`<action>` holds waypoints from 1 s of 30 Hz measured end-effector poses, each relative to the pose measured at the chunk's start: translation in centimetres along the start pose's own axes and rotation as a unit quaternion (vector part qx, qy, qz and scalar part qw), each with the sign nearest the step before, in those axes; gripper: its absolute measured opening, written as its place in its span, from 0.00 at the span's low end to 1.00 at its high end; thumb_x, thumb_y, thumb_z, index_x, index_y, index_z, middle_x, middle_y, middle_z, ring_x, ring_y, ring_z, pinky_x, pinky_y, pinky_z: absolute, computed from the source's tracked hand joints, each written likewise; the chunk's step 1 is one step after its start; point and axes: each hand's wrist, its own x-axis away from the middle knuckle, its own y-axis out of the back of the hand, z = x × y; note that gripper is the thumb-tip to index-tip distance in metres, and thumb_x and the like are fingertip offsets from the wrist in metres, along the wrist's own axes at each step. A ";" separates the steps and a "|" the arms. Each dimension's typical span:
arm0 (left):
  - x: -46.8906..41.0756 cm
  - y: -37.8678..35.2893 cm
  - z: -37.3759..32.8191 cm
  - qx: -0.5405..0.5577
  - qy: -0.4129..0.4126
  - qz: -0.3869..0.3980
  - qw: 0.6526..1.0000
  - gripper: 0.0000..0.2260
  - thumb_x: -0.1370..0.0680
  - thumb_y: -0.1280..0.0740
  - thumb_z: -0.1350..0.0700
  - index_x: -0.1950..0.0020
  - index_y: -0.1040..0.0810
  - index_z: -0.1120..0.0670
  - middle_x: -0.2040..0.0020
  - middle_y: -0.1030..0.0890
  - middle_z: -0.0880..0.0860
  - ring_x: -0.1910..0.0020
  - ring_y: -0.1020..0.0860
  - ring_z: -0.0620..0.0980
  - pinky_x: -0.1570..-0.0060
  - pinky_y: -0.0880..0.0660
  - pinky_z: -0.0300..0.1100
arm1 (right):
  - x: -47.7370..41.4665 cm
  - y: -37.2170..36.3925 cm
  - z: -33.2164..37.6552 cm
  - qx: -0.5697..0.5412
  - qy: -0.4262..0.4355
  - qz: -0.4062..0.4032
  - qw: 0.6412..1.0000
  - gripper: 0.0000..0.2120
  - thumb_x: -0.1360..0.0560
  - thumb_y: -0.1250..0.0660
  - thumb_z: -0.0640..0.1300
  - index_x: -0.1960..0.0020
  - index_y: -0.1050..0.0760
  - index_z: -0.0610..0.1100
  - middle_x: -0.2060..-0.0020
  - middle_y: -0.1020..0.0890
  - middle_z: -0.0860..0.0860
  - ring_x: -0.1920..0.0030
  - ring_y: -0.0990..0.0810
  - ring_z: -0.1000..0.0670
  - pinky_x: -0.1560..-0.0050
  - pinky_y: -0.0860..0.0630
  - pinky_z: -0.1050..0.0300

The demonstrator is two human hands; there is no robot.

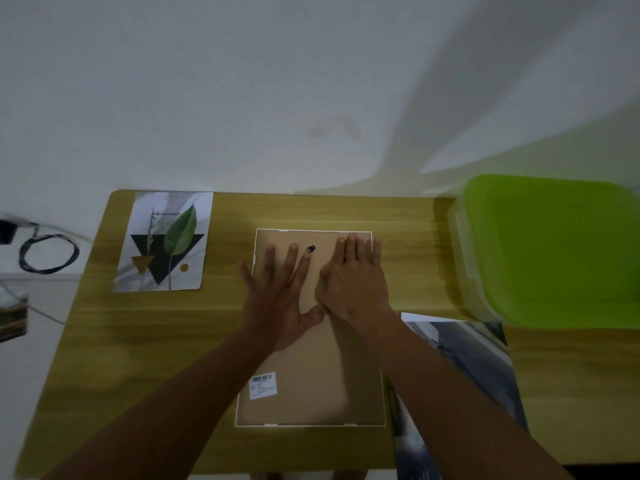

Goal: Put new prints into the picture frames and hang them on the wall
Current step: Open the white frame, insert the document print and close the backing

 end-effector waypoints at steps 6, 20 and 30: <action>0.0 -0.1 0.1 -0.004 -0.011 -0.026 1.000 0.42 0.27 0.52 0.25 0.20 0.49 0.50 0.20 0.49 0.53 0.23 0.50 0.65 0.33 0.49 0.73 | -0.2 0.3 -0.7 -0.026 0.008 0.010 1.000 0.32 0.18 0.52 0.52 0.20 0.54 0.36 0.21 0.48 0.39 0.20 0.52 0.41 0.24 0.59 0.33; -1.5 0.1 0.0 0.001 -0.027 -0.008 1.000 0.46 0.29 0.52 0.27 0.20 0.56 0.54 0.20 0.54 0.56 0.22 0.55 0.61 0.28 0.54 0.68 | 5.2 -1.5 -3.1 -0.162 0.045 0.046 0.985 0.40 0.23 0.35 0.51 0.21 0.51 0.37 0.21 0.51 0.38 0.21 0.55 0.40 0.26 0.44 0.37; -1.3 0.5 0.1 0.018 -0.038 0.017 0.999 0.43 0.27 0.54 0.27 0.20 0.60 0.51 0.20 0.59 0.55 0.22 0.59 0.61 0.29 0.57 0.69 | 12.2 -1.5 -2.7 -0.031 0.201 0.153 0.967 0.62 0.36 0.31 0.73 0.20 0.63 0.45 0.23 0.66 0.40 0.22 0.68 0.41 0.23 0.62 0.40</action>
